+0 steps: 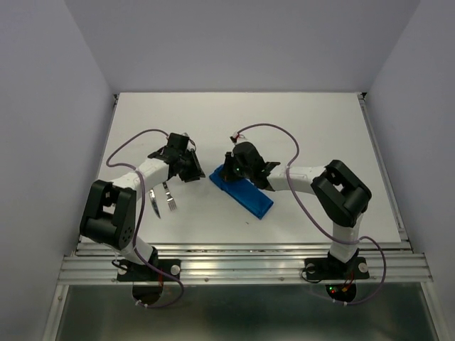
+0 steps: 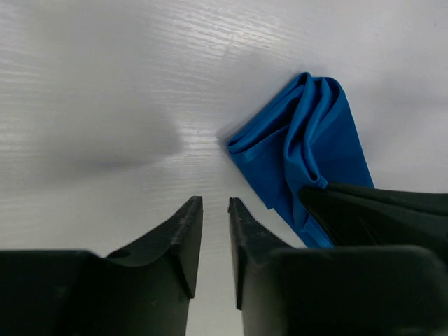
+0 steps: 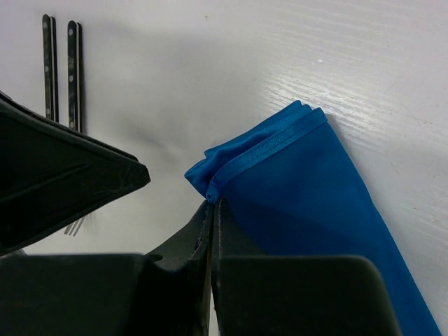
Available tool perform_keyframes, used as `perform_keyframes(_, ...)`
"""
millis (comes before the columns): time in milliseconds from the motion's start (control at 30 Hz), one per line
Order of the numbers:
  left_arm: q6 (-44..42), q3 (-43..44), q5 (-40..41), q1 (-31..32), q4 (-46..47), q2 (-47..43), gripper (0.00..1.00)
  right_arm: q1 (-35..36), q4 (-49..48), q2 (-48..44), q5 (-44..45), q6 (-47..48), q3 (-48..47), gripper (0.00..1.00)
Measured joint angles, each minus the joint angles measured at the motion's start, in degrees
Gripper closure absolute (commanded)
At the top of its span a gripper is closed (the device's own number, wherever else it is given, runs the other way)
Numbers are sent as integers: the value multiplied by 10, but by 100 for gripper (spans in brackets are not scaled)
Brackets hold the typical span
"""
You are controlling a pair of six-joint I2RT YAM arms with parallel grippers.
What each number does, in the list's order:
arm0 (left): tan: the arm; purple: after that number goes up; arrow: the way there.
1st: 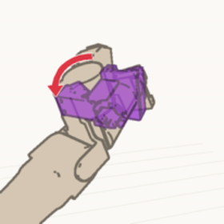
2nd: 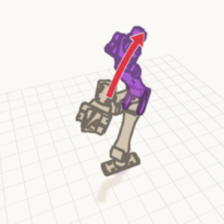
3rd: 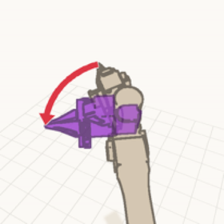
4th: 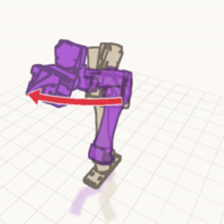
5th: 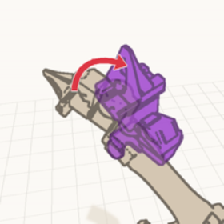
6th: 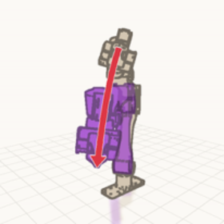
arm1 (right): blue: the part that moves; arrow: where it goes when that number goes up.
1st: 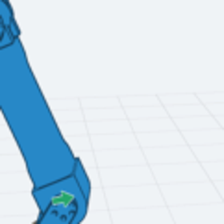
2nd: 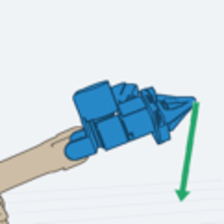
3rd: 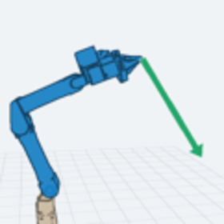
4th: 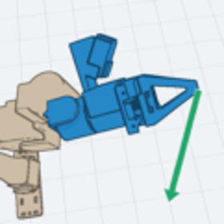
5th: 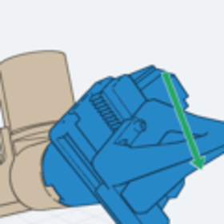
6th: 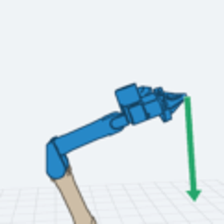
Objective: Fold the napkin into a case and place the utensils inside
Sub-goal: Pick up the top corner of the smaller rectangle folded napkin from the center of the board, then grasp the top corner of the smaller rectangle folded napkin from the folded napkin.
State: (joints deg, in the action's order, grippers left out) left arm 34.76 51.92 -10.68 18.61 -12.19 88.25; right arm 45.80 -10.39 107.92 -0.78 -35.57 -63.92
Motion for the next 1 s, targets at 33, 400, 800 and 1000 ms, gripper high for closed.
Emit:
perform_keyframes(33, -2, 0, -2, 5, 3, 0, 73, -4, -4, 0, -8, -4, 3, 99)
perform_keyframes(400, -50, 0, -5, 66, 41, 2, 64, -31, -47, -3, -85, -42, 24, 99)
perform_keyframes(800, -52, 6, -12, 80, 87, 76, 71, -43, -64, -15, -116, -59, 42, 99)
perform_keyframes(1000, -51, 6, -12, 84, 109, 76, 72, -53, -73, -24, -130, -70, 52, 99)
